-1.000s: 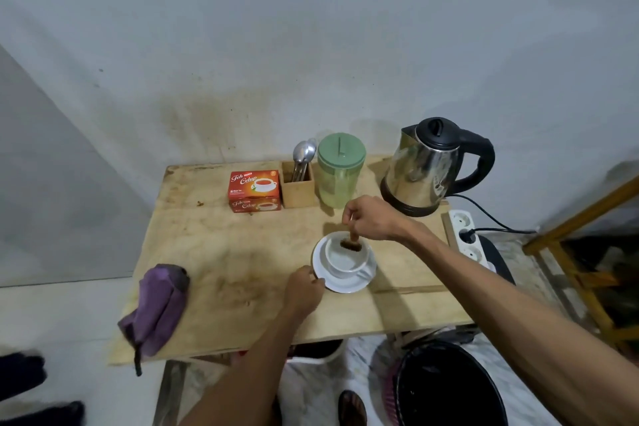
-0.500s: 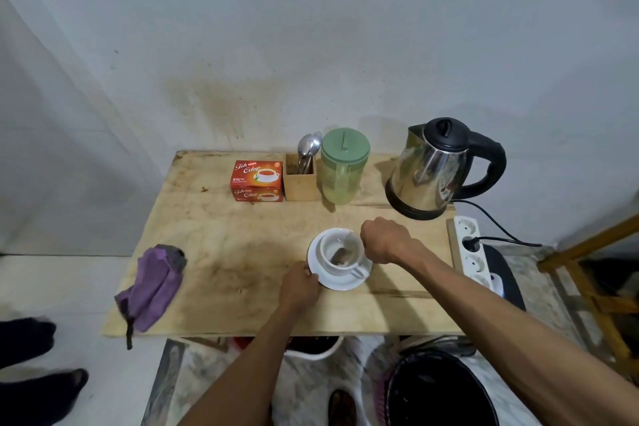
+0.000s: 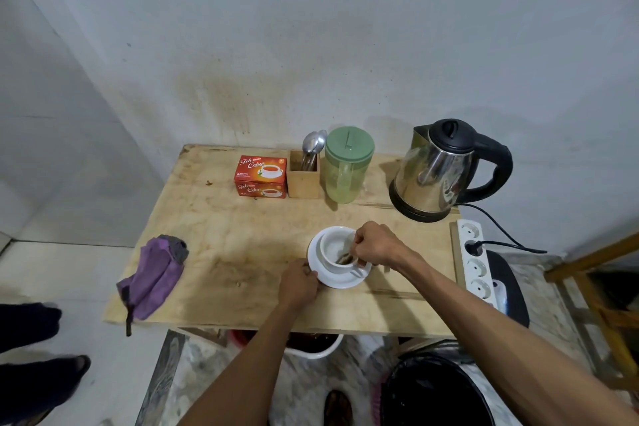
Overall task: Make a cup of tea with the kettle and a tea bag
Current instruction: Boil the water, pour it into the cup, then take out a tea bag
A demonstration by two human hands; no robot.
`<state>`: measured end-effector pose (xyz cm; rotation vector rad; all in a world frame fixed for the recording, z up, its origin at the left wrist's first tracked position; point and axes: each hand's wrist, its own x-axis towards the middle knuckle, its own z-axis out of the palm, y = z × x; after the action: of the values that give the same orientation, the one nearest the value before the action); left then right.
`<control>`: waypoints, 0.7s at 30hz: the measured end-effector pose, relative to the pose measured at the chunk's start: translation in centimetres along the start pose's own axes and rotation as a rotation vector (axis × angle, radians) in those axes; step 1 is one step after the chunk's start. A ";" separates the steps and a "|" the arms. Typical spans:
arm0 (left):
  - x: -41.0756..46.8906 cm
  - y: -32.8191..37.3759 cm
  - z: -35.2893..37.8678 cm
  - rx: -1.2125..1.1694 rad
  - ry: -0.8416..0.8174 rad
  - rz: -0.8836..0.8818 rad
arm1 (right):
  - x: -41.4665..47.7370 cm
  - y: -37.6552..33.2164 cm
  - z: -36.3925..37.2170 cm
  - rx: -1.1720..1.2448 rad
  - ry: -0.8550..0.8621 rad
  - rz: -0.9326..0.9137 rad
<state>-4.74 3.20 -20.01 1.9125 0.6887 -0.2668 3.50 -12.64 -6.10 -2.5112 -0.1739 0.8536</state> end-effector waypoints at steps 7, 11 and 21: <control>0.2 0.1 0.1 -0.022 0.006 -0.023 | -0.3 -0.3 -0.1 0.178 0.078 -0.055; 0.3 -0.1 0.2 -0.029 0.009 -0.023 | -0.1 0.2 0.3 0.169 0.080 -0.050; -0.4 0.7 -0.1 -0.065 0.006 -0.015 | 0.7 -0.3 0.1 0.314 0.179 -0.081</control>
<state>-4.71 2.91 -19.24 1.8476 0.7075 -0.2457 3.99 -12.19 -6.42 -2.2539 -0.0743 0.5710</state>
